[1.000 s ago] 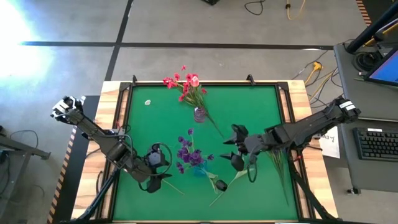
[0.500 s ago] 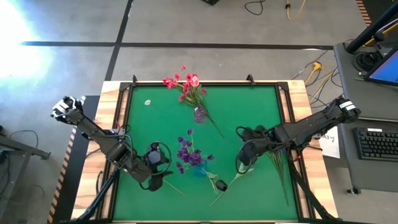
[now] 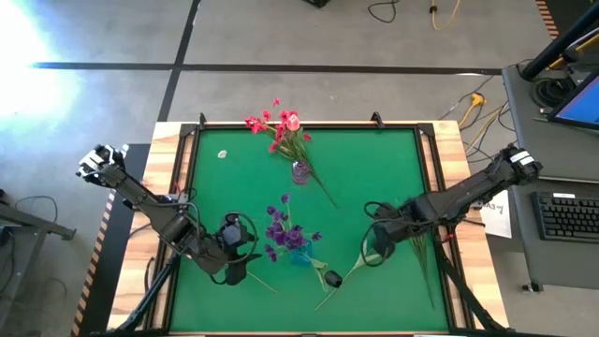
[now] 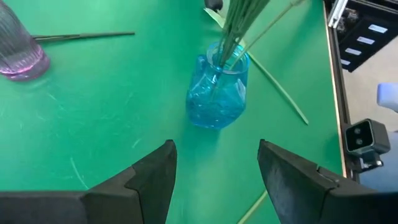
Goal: Sort flowers into vase by color
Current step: Put the purple flowers into the blue vase
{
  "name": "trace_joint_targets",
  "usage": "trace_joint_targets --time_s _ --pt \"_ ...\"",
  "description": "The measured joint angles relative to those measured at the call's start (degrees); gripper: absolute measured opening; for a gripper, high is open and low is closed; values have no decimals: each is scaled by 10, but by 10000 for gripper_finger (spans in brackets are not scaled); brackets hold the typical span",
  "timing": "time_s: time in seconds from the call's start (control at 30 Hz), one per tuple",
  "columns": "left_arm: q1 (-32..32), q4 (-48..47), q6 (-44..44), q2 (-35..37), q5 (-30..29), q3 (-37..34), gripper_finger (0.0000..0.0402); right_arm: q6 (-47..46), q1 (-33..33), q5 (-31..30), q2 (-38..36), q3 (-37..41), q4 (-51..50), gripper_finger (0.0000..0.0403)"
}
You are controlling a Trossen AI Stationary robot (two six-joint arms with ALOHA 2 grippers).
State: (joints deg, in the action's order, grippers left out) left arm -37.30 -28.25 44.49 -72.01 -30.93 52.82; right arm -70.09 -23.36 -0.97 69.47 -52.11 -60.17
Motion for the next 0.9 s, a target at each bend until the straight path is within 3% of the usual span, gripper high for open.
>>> trace_joint_targets --time_s 0.13,0.47,0.9 --pt "0 -1 0 0 -1 0 213 -76 -28 27 0 20 -64 319" --pt "0 -2 0 0 -2 0 213 -173 -78 130 0 98 -66 325" --pt "0 -2 -5 0 -16 0 213 -234 -120 150 0 181 60 325"
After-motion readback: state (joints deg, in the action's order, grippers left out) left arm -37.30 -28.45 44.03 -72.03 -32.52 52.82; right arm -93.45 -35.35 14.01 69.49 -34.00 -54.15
